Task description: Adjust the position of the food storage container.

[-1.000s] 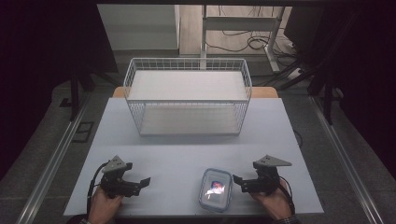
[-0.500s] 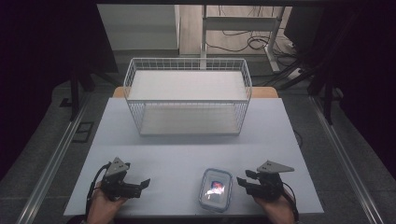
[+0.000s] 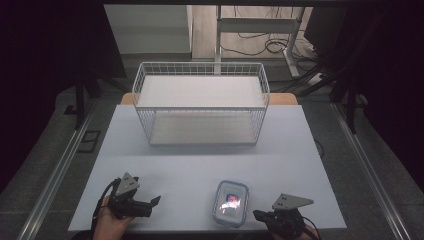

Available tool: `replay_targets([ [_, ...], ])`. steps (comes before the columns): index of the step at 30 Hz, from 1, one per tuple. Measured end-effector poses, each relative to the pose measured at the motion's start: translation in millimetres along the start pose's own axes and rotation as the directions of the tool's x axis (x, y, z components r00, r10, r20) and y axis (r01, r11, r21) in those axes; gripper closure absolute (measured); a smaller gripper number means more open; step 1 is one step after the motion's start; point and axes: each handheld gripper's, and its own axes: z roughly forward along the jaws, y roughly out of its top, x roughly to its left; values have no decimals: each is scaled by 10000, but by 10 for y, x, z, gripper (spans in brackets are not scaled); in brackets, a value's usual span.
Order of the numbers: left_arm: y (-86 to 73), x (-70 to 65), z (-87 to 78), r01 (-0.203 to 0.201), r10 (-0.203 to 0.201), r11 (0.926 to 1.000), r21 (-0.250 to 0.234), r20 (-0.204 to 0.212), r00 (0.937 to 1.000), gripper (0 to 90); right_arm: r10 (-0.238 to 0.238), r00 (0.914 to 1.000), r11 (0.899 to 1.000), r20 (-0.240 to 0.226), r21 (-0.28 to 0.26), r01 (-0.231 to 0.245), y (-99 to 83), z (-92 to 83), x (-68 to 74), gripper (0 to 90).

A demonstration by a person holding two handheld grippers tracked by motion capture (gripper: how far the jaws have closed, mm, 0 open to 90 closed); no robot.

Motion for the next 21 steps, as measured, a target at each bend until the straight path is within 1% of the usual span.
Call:
replay_targets([
  [1,-2,5,-3,27,-27,10000,-10,-20,10000,0,0,10000,10000,0,0,0,0,0,0,892],
  [2,-4,20,-9,101,-102,9999,-69,-149,9998,0,-148,9999,9997,-29,204,149,-1,26,51,892],
  [3,-4,20,-9,101,-102,9999,-69,-149,9998,0,-148,9999,9997,-29,204,149,-1,26,51,892],
  [4,-5,24,-14,129,-131,9999,-105,-200,9997,0,-232,9997,9993,-89,279,234,0,38,79,892],
  [6,-6,31,-22,156,-160,9997,-195,-227,9996,0,-282,9990,9988,-358,396,296,2,69,124,892],
  [8,-5,36,-24,176,-182,9996,-218,-240,9995,0,-382,9983,9975,-430,583,407,12,110,171,892],
  [9,-4,37,-24,202,-208,9995,-239,-246,9995,0,-412,9979,9972,-509,595,442,17,124,182,892],
  [11,-2,36,-27,219,-227,9994,-267,-270,9994,0,-216,9949,9981,-986,553,272,27,177,210,892],
  [12,-1,37,-29,244,-252,9994,-259,-284,9993,0,-63,9909,9977,-1348,654,153,40,253,235,892],
  [13,5,39,-25,389,-396,9990,-220,-311,9987,0,-116,9907,9970,-1354,741,218,53,285,251,891],
  [14,5,39,-25,389,-396,9990,-220,-311,9987,1,-116,9907,9970,-1354,741,218,53,285,251,891],
  [15,6,43,-23,475,-480,9986,-212,-237,9986,2,-347,9889,9955,-1447,820,470,105,385,310,893],
  [16,7,44,-22,535,-538,9984,-207,-160,9984,2,-347,9889,9955,-1447,820,470,105,385,310,893],
  [17,11,43,-22,583,-585,9981,-193,-89,9982,5,-555,9875,9946,-1478,786,677,164,479,350,893],
  [18,18,41,-30,671,-669,9975,-231,91,9977,7,-590,9879,9947,-1437,750,704,200,522,364,893],
  [19,18,41,-30,671,-669,9975,-231,91,9977,12,-590,9879,9947,-1437,750,704,200,522,364,893],
  [20,27,31,-34,664,-661,9976,-201,162,9977,20,-655,9862,9942,-1520,751,776,277,601,385,894],
  [21,27,31,-34,664,-661,9976,-201,162,9977,28,-655,9862,9942,-1520,751,776,277,601,385,894],
])
